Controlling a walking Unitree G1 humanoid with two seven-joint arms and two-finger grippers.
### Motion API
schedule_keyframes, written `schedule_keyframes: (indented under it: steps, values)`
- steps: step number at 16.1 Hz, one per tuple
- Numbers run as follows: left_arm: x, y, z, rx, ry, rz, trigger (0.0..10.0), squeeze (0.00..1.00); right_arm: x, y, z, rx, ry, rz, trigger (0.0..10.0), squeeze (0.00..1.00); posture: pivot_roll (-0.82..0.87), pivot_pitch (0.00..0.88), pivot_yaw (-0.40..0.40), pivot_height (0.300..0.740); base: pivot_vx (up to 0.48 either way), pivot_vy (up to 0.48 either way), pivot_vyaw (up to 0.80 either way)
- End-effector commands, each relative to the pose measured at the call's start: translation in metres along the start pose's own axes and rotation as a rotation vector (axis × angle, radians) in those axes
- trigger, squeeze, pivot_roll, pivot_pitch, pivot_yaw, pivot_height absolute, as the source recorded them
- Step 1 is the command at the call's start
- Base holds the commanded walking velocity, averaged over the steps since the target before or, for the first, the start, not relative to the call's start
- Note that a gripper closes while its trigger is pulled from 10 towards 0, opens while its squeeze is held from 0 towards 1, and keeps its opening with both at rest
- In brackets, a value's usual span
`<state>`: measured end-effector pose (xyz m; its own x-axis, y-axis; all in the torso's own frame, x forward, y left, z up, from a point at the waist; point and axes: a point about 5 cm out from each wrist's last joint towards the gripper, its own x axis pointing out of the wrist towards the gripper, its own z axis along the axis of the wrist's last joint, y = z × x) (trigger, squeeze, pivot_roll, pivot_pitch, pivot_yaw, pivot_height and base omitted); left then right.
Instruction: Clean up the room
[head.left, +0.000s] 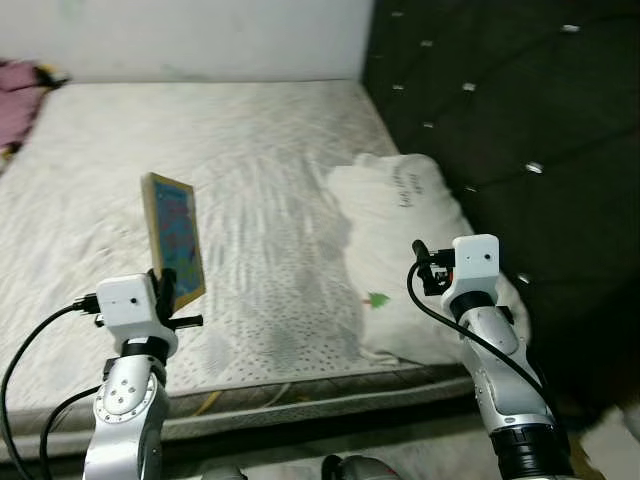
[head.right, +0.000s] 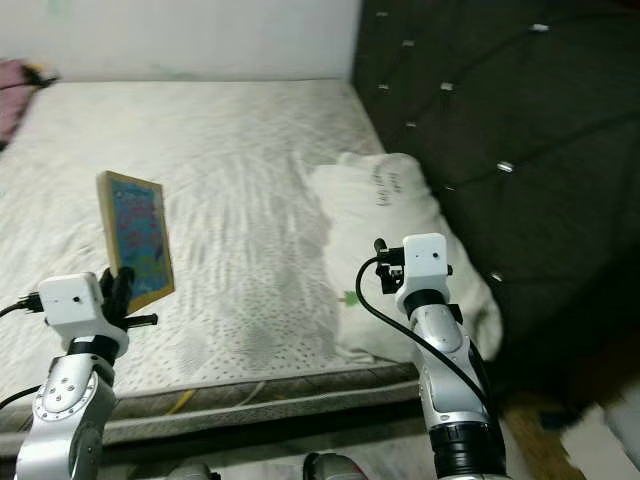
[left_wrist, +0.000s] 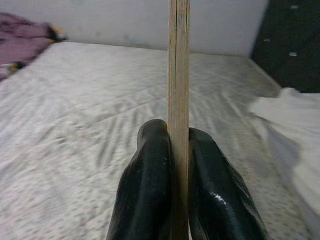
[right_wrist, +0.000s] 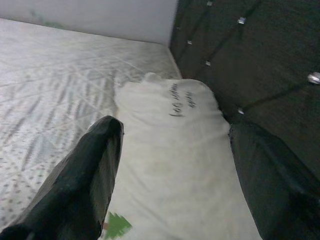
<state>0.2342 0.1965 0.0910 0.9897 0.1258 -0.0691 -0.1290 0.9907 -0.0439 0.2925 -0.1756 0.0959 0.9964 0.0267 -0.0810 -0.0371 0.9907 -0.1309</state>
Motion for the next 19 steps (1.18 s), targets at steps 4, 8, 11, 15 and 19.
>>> schedule_keyframes:
  steps: [4,8,11,15,19]
  values:
    - [0.0047,-0.0062,0.0106,-0.004,-0.046,-0.029,10.0,0.0,0.0007,0.0004,0.003,0.006,-0.006,0.009,10.0,0.0,0.06,0.0,-0.03,0.74,0.0,0.0,-0.6]
    - [0.0061,-0.0054,0.0118,-0.004,-0.05,-0.01,10.0,0.0,0.0018,0.0017,0.0038,0.003,-0.008,0.019,10.0,0.0,0.06,0.0,-0.029,0.74,0.0,0.0,0.0]
    - [0.0066,-0.0052,0.0119,-0.009,-0.049,-0.007,10.0,0.0,0.0024,0.003,0.0043,0.004,-0.011,0.027,10.0,0.0,0.06,0.0,-0.029,0.74,0.0,0.0,0.0]
    - [0.0077,-0.0058,0.0125,-0.019,-0.048,-0.002,10.0,0.0,0.0026,0.0047,0.0043,0.004,-0.012,0.037,10.0,0.0,0.05,0.0,-0.029,0.74,0.0,0.0,0.0]
    - [0.0089,-0.0072,0.0133,-0.026,-0.051,0.0,10.0,0.0,0.0028,0.0056,0.0043,0.004,-0.012,0.044,10.0,0.0,0.05,0.0,-0.031,0.74,0.0,0.0,0.0]
